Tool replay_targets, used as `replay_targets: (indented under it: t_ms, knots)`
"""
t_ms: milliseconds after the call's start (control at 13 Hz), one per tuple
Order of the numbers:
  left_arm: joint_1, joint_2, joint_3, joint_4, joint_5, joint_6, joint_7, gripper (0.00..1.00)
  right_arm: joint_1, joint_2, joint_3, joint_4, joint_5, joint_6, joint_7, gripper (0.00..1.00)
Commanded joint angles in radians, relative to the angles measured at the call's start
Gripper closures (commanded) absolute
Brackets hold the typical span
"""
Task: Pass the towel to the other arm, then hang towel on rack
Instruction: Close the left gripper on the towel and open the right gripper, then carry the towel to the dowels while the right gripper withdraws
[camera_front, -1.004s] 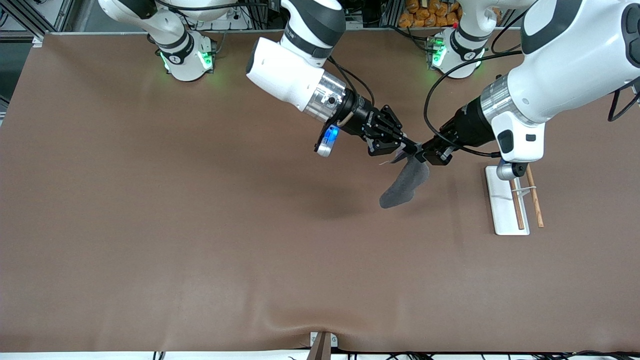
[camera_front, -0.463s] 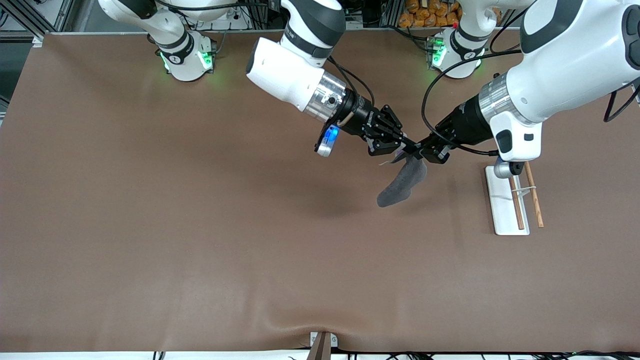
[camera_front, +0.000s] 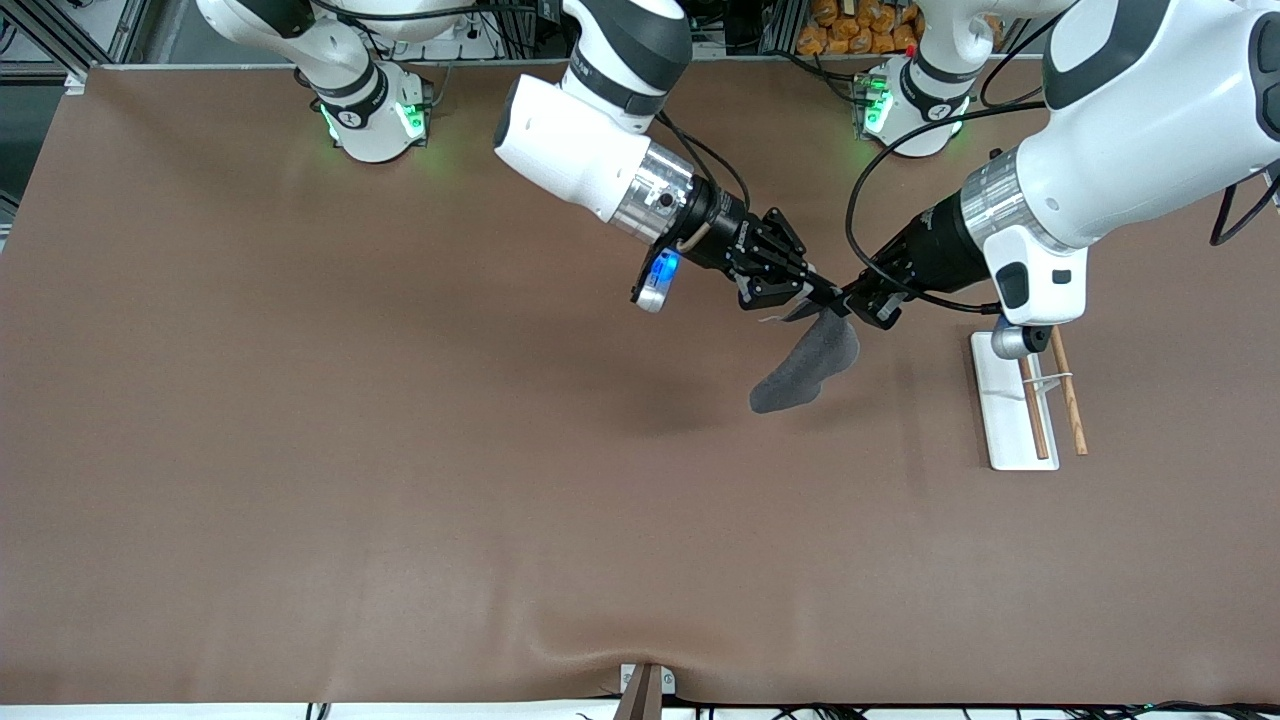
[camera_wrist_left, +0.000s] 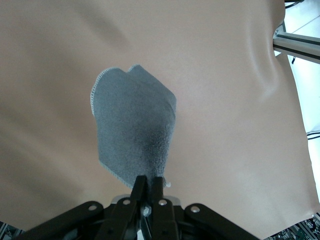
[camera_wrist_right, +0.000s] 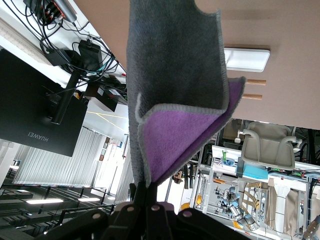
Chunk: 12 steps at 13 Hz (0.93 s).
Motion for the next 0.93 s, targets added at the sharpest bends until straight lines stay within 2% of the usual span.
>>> replay_targets:
  t_ms: [0,77,154,232,309,540,849]
  knots:
    - [-0.002,0.006,-0.004,0.015,-0.018,-0.025,-0.014,1.00,0.002,0.008,-0.012,0.022,-0.006,0.005,0.019,1.00]
    - [0.000,0.006,-0.004,0.015,-0.018,-0.026,-0.012,1.00,-0.006,0.006,-0.012,0.010,-0.005,0.002,0.019,0.91]
    - [0.000,0.006,-0.004,0.015,-0.018,-0.026,-0.009,1.00,-0.009,0.005,-0.012,-0.004,-0.005,0.002,0.019,0.35]
    - [0.001,0.006,-0.004,0.015,-0.014,-0.026,-0.007,1.00,-0.015,0.003,-0.012,-0.015,-0.005,0.000,0.017,0.06]
    - [0.004,0.006,-0.004,0.015,-0.011,-0.026,0.002,1.00,-0.026,0.000,-0.012,-0.028,-0.005,0.000,0.016,0.00]
    - [0.018,0.006,-0.003,0.015,-0.014,-0.026,0.058,1.00,-0.039,-0.008,-0.012,-0.052,-0.006,-0.001,0.014,0.00]
    - [0.036,0.009,0.006,0.015,-0.009,-0.052,0.127,1.00,-0.087,-0.063,-0.012,-0.157,-0.020,-0.061,0.006,0.00]
